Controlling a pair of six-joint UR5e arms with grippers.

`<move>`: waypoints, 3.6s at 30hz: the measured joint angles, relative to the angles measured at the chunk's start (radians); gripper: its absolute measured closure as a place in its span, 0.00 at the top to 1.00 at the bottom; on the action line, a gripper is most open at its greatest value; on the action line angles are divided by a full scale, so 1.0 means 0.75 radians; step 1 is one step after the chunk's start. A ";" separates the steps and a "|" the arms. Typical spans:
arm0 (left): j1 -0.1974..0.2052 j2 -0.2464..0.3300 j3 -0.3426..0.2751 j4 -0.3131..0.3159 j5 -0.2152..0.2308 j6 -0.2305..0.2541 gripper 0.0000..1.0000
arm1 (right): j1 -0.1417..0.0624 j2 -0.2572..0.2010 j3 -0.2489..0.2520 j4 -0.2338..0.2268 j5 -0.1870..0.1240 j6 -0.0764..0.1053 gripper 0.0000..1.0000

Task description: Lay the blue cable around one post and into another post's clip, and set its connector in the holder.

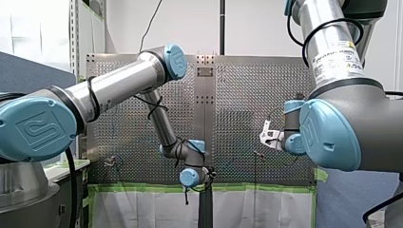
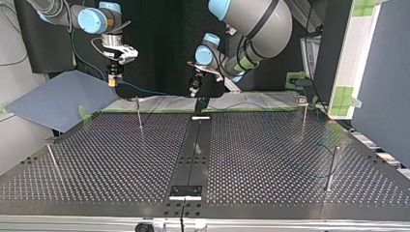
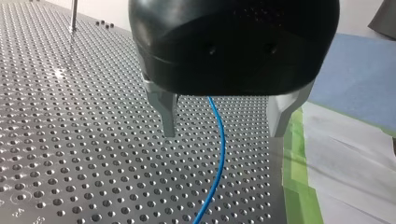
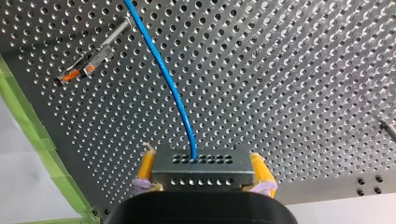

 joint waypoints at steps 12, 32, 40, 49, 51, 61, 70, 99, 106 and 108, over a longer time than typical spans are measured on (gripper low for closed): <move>-0.009 -0.094 0.106 -0.090 0.013 0.021 0.95 | 0.001 0.000 -0.001 -0.005 -0.020 0.000 0.00; 0.004 -0.091 0.161 -0.246 -0.027 0.098 0.95 | -0.011 0.000 -0.004 -0.057 -0.020 0.007 0.00; 0.003 -0.078 0.085 -0.177 -0.014 0.101 0.95 | -0.004 0.001 -0.005 -0.049 -0.020 0.003 0.00; -0.006 -0.009 0.081 -0.165 -0.028 0.093 0.95 | 0.000 0.002 -0.005 -0.033 -0.020 0.000 0.00; -0.006 -0.006 0.083 -0.158 -0.028 0.084 0.95 | 0.000 0.002 -0.005 -0.031 -0.021 0.000 0.00; 0.003 -0.006 0.103 -0.135 -0.003 0.025 0.93 | 0.005 0.002 -0.005 -0.011 -0.024 0.001 0.00; 0.000 -0.055 0.162 -0.209 -0.006 0.026 0.93 | 0.007 0.002 -0.006 -0.006 -0.030 0.002 0.00; 0.034 -0.074 0.221 -0.273 -0.039 0.038 0.23 | 0.007 0.002 -0.006 -0.006 -0.031 -0.001 0.00; 0.035 -0.074 0.221 -0.267 -0.031 0.039 0.09 | 0.008 0.002 -0.005 -0.003 -0.031 -0.001 0.00; 0.035 -0.074 0.220 -0.269 -0.031 0.039 0.05 | 0.008 0.002 -0.005 -0.002 -0.031 -0.001 0.00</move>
